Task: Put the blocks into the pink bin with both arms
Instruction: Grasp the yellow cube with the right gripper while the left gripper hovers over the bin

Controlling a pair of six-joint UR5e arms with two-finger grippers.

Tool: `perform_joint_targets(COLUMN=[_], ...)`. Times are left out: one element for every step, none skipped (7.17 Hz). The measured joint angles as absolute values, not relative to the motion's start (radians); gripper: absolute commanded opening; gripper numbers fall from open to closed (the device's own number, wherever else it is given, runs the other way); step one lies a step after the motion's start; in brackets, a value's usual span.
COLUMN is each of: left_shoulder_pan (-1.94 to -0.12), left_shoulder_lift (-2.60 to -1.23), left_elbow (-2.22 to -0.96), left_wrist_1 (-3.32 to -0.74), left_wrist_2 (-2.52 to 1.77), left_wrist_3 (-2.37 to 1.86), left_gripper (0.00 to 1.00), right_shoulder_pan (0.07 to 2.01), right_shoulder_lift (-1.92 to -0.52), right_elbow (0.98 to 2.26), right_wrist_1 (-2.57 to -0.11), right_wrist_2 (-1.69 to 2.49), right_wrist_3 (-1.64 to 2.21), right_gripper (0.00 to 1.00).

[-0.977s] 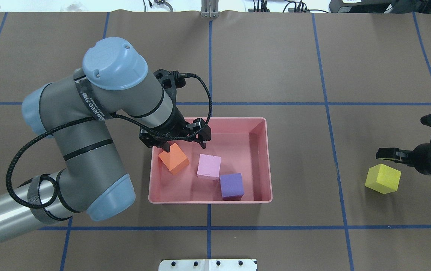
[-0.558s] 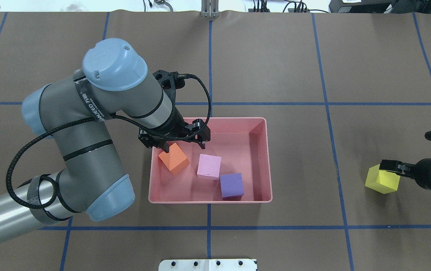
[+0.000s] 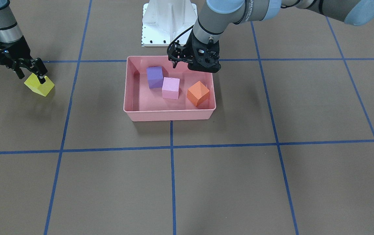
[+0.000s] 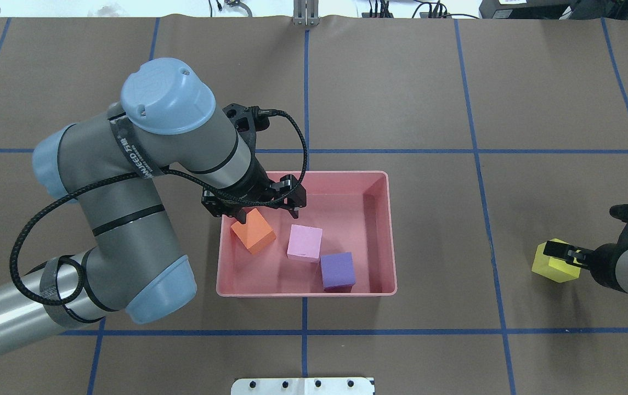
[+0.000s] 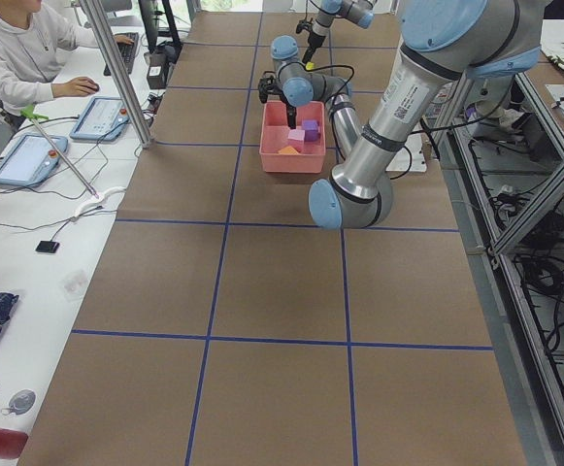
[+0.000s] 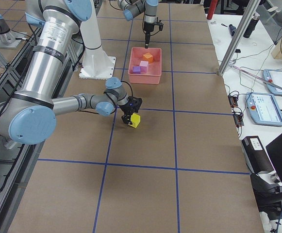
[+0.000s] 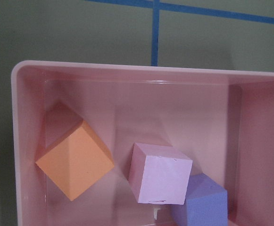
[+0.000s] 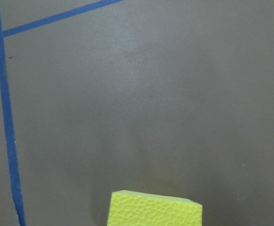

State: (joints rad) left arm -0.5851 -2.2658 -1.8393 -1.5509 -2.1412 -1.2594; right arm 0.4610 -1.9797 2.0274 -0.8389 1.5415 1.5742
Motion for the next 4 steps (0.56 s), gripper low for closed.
perform_joint_targets(left_shoulder_pan=[-0.585, -0.584, -0.583, -0.583], left_shoulder_lift=[-2.265, -2.262, -2.257, -2.254], left_elbow=[-1.839, -1.839, -1.839, -1.839], left_wrist_1=[-1.551, -1.551, -1.552, -1.552], left_wrist_2=[-2.141, -2.141, -2.141, -2.141], left_wrist_3=[-1.259, -1.259, -1.259, -1.259], left_gripper=[1.00, 1.00, 1.00, 1.00], right_shoulder_pan=[0.452, 0.442, 0.430, 0.417], right_shoulder_lift=[-1.980, -1.979, -1.978, -1.974], right_elbow=[2.026, 2.023, 2.021, 2.021], right_wrist_1=[-0.843, -0.846, -0.854, -0.873], right_wrist_2=[1.532, 1.526, 1.519, 1.505], right_wrist_3=[1.576, 1.577, 1.577, 1.577], right_gripper=[1.00, 1.00, 1.00, 1.00])
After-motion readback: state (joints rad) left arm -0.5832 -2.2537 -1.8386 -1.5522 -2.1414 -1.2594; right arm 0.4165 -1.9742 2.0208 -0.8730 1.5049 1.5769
